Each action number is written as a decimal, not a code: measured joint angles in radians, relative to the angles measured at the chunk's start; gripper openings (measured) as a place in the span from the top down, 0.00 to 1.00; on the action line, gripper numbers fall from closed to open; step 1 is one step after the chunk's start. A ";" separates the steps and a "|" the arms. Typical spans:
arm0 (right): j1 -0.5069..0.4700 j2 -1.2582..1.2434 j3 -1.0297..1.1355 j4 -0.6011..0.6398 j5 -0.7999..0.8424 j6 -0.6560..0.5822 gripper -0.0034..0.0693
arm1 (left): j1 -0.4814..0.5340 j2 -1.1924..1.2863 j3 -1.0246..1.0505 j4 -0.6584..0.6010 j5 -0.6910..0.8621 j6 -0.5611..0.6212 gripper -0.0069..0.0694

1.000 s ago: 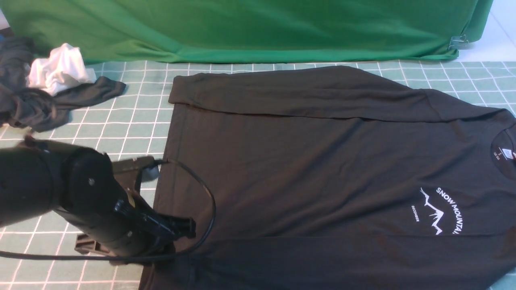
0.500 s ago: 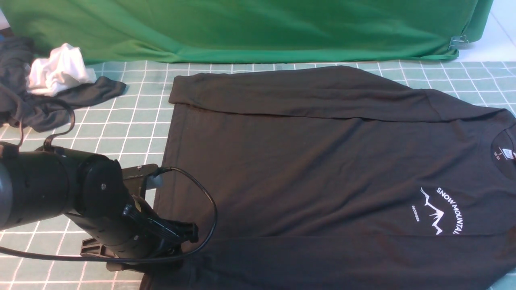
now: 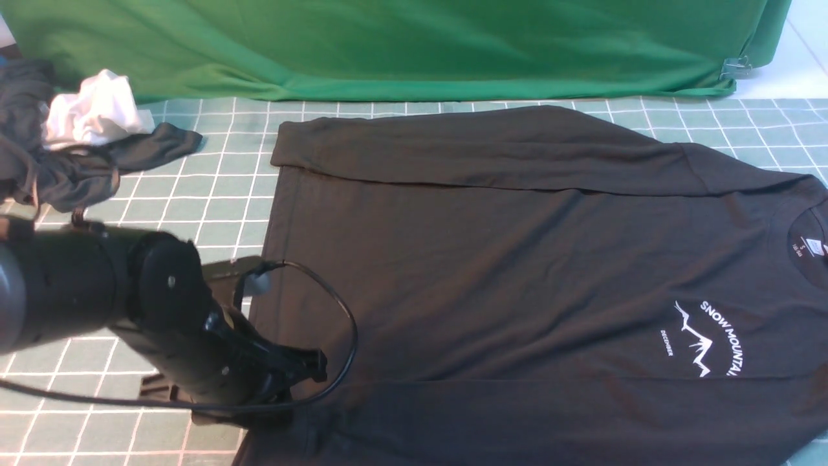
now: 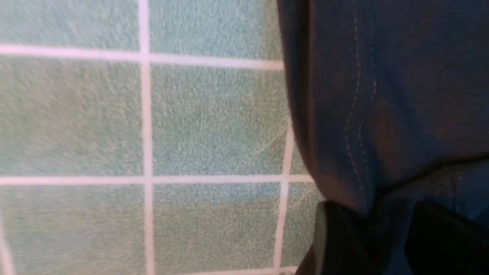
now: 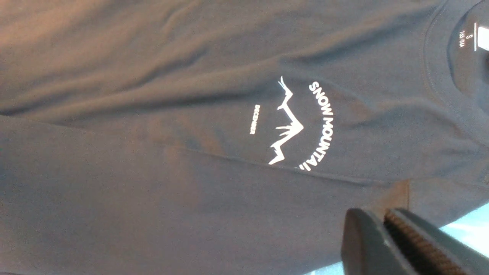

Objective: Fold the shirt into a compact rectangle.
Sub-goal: 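Grasp the left edge of the dark T-shirt lying flat on the table, then fold the left side of the black T-shirt inward over its body, then grab the top left corner of the dark shirt with the left gripper, then fold the left side of the dark shirt inward over its body with the left gripper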

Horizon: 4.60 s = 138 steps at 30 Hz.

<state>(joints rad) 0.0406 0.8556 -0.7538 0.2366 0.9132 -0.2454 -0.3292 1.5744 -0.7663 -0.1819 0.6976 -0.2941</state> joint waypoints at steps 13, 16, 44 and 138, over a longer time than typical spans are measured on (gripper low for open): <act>0.000 0.000 0.000 0.001 -0.009 0.001 0.85 | -0.022 0.001 0.010 -0.025 -0.022 0.001 0.57; 0.000 0.000 0.000 0.002 -0.017 0.001 0.85 | -0.022 0.001 0.026 -0.024 -0.058 0.001 0.57; 0.000 0.000 0.008 0.003 -0.028 0.001 0.85 | -0.029 -0.074 -0.049 0.045 0.048 0.060 0.89; 0.000 0.000 0.008 0.004 -0.120 0.064 0.71 | 0.275 0.639 -1.440 -0.102 0.476 0.076 0.89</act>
<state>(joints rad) 0.0406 0.8556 -0.7456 0.2406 0.7933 -0.1812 -0.0544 2.2139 -2.2059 -0.2841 1.1736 -0.2180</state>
